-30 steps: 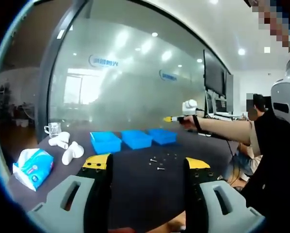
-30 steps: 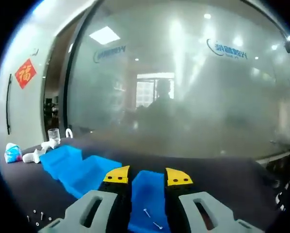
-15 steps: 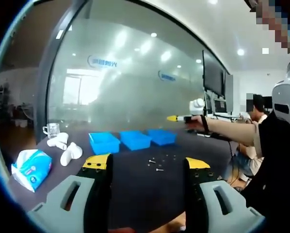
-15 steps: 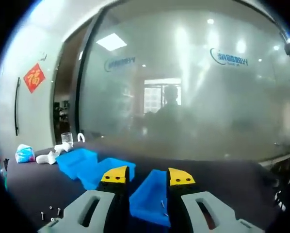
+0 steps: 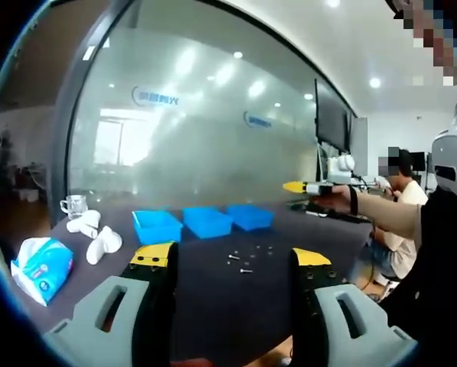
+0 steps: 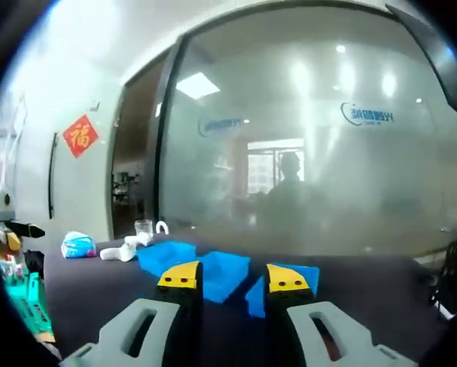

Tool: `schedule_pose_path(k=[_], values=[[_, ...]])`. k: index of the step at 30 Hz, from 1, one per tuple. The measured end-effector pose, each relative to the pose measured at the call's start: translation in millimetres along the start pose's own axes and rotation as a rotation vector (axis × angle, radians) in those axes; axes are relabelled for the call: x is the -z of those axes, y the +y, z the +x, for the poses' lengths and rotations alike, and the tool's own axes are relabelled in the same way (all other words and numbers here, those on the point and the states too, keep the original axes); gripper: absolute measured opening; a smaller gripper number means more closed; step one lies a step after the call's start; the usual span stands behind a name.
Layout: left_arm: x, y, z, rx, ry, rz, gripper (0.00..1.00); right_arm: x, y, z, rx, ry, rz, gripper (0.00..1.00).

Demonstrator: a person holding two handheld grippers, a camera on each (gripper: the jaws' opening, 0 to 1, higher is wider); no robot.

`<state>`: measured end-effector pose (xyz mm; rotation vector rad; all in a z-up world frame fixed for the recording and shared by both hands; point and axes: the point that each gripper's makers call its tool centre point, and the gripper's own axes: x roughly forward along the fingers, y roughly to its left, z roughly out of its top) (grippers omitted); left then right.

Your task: Sort the screws, nuts, and washers into the corresponding bins

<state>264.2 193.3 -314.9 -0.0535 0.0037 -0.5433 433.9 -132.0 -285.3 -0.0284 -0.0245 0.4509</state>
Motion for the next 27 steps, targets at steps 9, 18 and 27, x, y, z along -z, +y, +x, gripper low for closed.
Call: schedule_pose_path(k=[9, 18, 27], values=[[0.3, -5.1, 2, 0.016, 0.011, 0.015, 0.55, 15.1, 28, -59, -0.085, -0.004, 0.025, 0.3], [3.5, -2.7, 2, 0.014, 0.017, 0.011, 0.55, 46.4, 24, -112, -0.102, 0.05, 0.027, 0.32], [11.0, -4.5, 1, 0.018, 0.037, 0.006, 0.55, 60.6, 23, -150, -0.085, 0.058, 0.05, 0.35]])
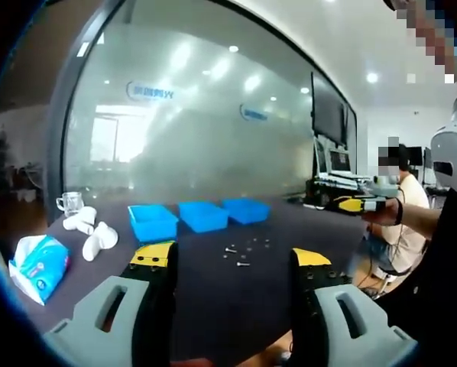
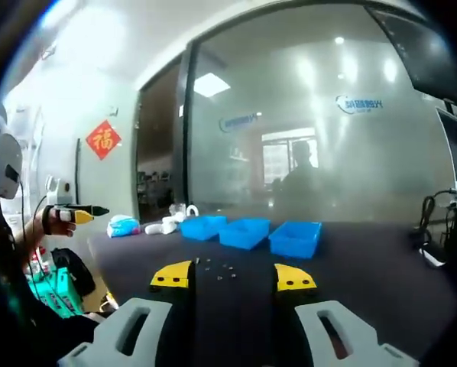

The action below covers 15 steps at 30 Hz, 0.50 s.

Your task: Sort the screws, nuts, and washers into the corresponding bins

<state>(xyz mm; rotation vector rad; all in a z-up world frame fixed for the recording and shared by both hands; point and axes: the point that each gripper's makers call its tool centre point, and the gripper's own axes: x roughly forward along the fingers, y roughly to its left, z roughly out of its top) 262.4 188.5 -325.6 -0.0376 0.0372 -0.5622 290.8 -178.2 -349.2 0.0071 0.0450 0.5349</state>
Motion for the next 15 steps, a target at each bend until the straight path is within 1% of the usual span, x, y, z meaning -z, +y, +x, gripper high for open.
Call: schedule_pose_path(k=[4, 7, 9, 15], values=[[0.4, -0.5, 0, 0.001, 0.005, 0.005, 0.55, 2.3, 1, -7, 0.001, 0.002, 0.013, 0.36], [0.6, -1.2, -1, 0.001, 0.008, 0.009, 0.55, 7.3, 5, -11, -0.016, 0.031, -0.009, 0.39], [1.1, -1.3, -1, -0.001, 0.009, 0.01, 0.55, 8.5, 7, -12, -0.024, 0.037, -0.017, 0.42], [5.0, -0.9, -3, -0.008, 0.022, 0.021, 0.55, 11.3, 15, -9, -0.057, 0.062, -0.033, 0.43]])
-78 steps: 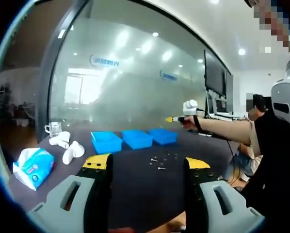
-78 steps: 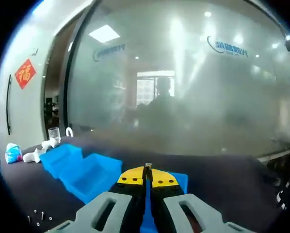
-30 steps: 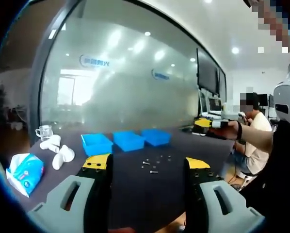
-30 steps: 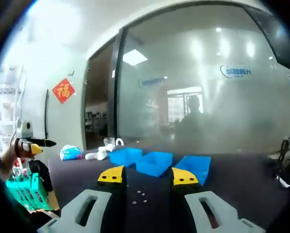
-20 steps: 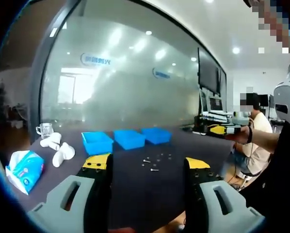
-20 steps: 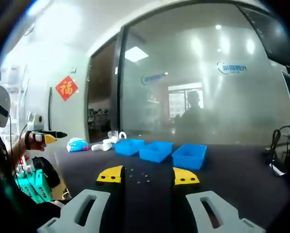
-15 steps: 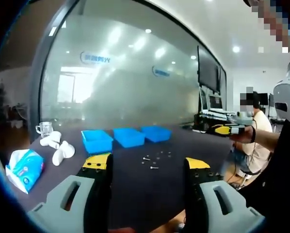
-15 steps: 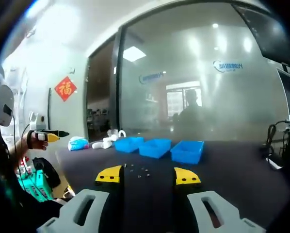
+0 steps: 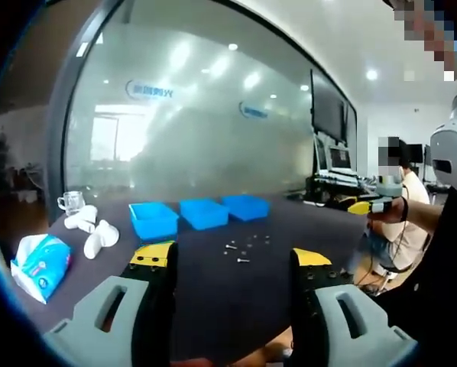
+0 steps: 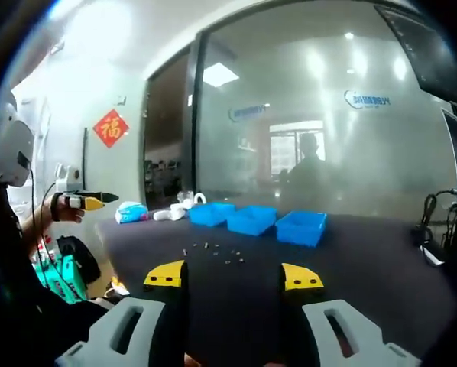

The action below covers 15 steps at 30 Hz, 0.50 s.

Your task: Sort the screws, nuts, and washers into the corresponding bins

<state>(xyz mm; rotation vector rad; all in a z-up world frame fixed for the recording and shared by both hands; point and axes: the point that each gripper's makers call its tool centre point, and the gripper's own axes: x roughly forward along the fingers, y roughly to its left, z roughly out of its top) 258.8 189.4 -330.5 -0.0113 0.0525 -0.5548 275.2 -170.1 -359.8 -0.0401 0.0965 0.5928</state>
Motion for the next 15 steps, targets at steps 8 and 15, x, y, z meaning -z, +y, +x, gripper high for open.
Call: schedule_pose_path(k=[8, 15], values=[[2.7, 3.0, -3, -0.009, 0.011, 0.008, 0.55, -4.1, 13, 15, -0.066, 0.036, -0.028, 0.45], [6.4, 5.6, -6, -0.018, 0.016, 0.007, 0.55, -1.0, 31, 34, -0.15, 0.091, -0.072, 0.47]])
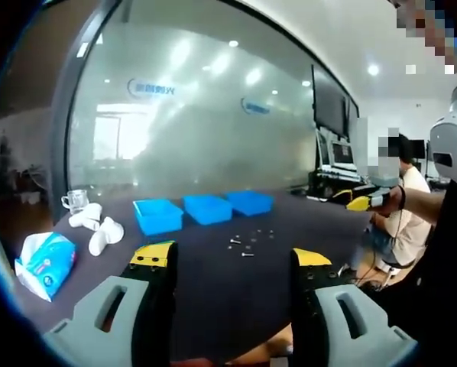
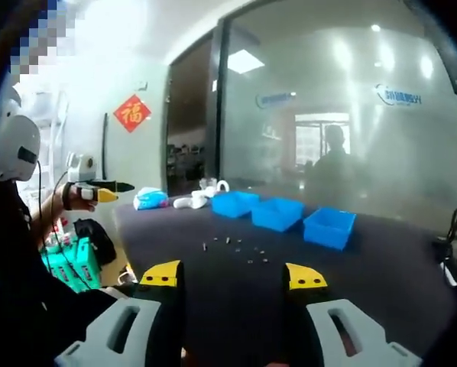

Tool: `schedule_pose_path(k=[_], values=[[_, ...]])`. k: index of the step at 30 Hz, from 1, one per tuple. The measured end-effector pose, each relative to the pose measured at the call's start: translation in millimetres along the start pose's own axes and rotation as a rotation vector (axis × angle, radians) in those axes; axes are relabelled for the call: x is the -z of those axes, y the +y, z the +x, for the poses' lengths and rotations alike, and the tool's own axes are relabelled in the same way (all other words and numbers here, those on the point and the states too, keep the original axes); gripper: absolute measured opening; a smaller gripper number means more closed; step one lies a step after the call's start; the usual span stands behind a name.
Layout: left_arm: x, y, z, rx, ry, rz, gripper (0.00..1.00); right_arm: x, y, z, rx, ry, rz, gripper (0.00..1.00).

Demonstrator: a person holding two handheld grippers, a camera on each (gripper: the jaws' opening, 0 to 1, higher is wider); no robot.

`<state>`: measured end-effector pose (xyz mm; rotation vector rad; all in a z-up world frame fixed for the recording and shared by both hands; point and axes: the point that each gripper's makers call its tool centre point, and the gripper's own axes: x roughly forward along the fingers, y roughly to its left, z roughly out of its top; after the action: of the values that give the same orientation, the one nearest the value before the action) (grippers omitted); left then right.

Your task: Sort the screws, nuts, and washers into the corresponding bins

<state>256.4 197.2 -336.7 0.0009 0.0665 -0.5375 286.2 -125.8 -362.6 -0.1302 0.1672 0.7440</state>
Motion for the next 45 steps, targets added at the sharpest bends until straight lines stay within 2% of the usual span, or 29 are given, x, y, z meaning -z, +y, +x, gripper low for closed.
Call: schedule_pose_path(k=[12, 17, 21, 27, 28, 34, 41, 45], values=[[4.9, 8.1, -6, -0.027, 0.001, -0.008, 0.55, -1.2, 24, 43, -0.121, 0.109, -0.008, 0.48], [8.1, 11.0, -7, -0.033, 0.004, -0.014, 0.55, -0.6, 39, 65, -0.161, 0.184, -0.06, 0.48], [9.3, 12.6, -6, -0.032, 0.005, -0.019, 0.55, -6.2, 45, 82, -0.174, 0.204, -0.072, 0.48], [10.0, 14.3, -7, -0.032, 0.004, -0.024, 0.55, -7.1, 60, 108, -0.215, 0.282, -0.114, 0.46], [10.4, 14.3, -7, -0.032, 0.004, -0.025, 0.55, -4.6, 62, 112, -0.226, 0.309, -0.123, 0.45], [12.3, 15.4, -9, -0.037, 0.005, -0.03, 0.55, -4.0, 74, 139, -0.257, 0.355, -0.139, 0.43], [14.7, 19.7, -13, -0.057, 0.008, -0.037, 0.55, 4.0, 75, 172, -0.294, 0.437, -0.167, 0.39], [14.8, 21.1, -15, -0.065, 0.006, -0.041, 0.55, 14.8, 81, 186, -0.333, 0.512, -0.194, 0.35]])
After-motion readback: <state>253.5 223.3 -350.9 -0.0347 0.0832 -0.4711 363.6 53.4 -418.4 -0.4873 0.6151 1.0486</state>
